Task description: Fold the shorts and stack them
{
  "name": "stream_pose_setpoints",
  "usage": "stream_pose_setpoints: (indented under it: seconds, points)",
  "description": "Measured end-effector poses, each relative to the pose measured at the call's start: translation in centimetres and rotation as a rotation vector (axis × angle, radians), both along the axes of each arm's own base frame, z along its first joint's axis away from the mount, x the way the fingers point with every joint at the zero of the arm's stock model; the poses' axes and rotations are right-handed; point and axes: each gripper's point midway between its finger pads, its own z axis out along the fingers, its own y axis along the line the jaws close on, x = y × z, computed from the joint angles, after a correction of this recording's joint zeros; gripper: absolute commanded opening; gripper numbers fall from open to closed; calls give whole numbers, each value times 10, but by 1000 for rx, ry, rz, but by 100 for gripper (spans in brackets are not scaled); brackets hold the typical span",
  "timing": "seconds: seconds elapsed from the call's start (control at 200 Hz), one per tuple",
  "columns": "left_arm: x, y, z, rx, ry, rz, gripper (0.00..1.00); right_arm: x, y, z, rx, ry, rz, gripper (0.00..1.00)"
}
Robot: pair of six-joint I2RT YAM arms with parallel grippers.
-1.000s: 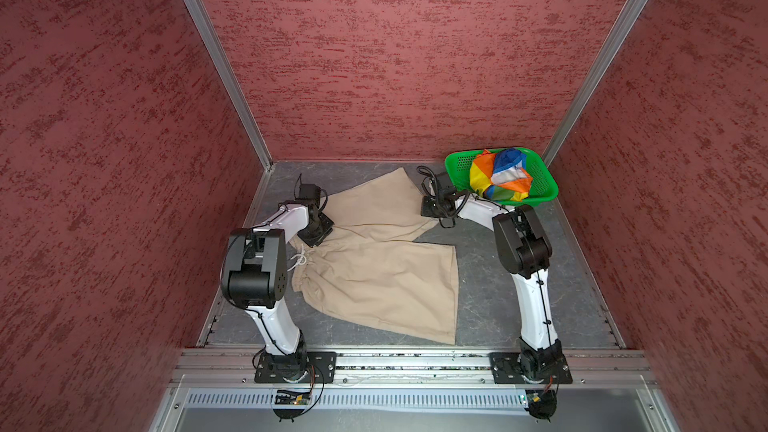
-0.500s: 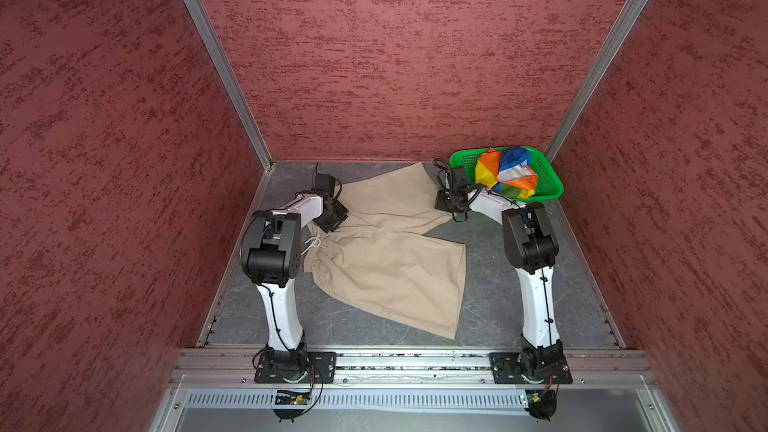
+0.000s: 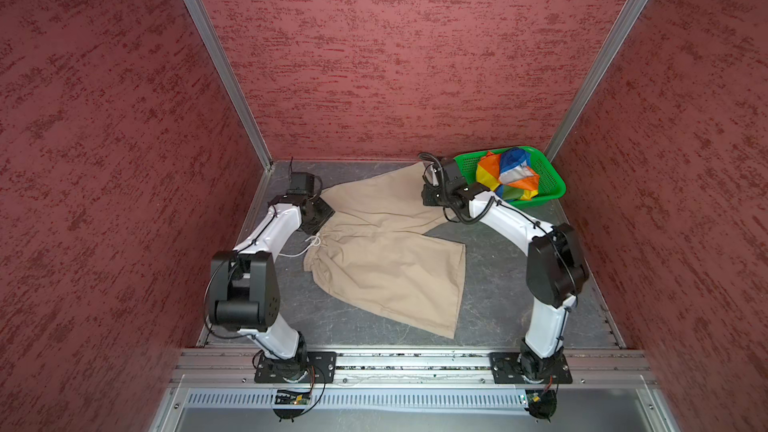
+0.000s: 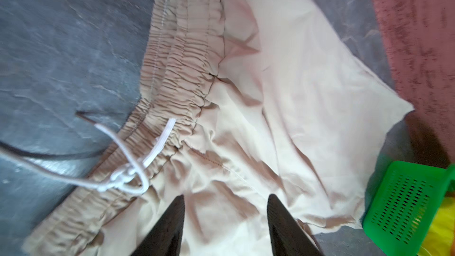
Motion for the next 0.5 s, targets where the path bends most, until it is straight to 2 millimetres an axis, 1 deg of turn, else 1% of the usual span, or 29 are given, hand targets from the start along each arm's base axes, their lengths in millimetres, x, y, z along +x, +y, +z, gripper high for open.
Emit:
stream_pose_setpoints:
  seconds: [0.02, 0.08, 0.085, 0.1, 0.15, 0.155, 0.16, 0.21, 0.296, 0.351, 0.391, 0.411, 0.501]
  points:
    - [-4, 0, 5, 3, -12, -3, 49, -8, 3, 3, -18, -14, 15, 45]
    - [-19, 2, 13, 16, -22, -10, 48, -38, 11, 4, -71, -36, 61, 46]
    - [-20, 2, 13, 16, -23, -10, 49, -38, 11, 4, -71, -36, 61, 46]
    - [-24, 2, 13, 20, -21, -13, 49, -49, 15, 2, -90, -39, 81, 46]
    - [-40, 3, 13, 28, -13, -17, 49, -75, 19, -4, -138, -44, 122, 46]
    - [-43, 4, 12, 29, -9, -18, 49, -80, 20, -6, -148, -45, 130, 46]
    - [-43, 4, 12, 29, -9, -18, 49, -80, 20, -6, -148, -45, 130, 46]
    - [-61, 6, 9, 39, 9, -19, 49, -106, 20, -16, -201, -44, 173, 46]
    - [-90, 9, 0, 57, 44, -23, 51, -148, 18, -32, -276, -33, 243, 52]
    - [-107, 10, -6, 68, 70, -22, 51, -173, 16, -39, -309, -20, 284, 54]
    - [-116, 11, -11, 73, 85, -22, 50, -191, 15, -43, -324, -4, 309, 56]
    - [-119, 11, -14, 74, 93, -23, 50, -198, 14, -44, -330, 3, 314, 57]
    - [-139, 11, -34, 82, 156, -29, 50, -232, 10, -50, -342, 53, 335, 60]
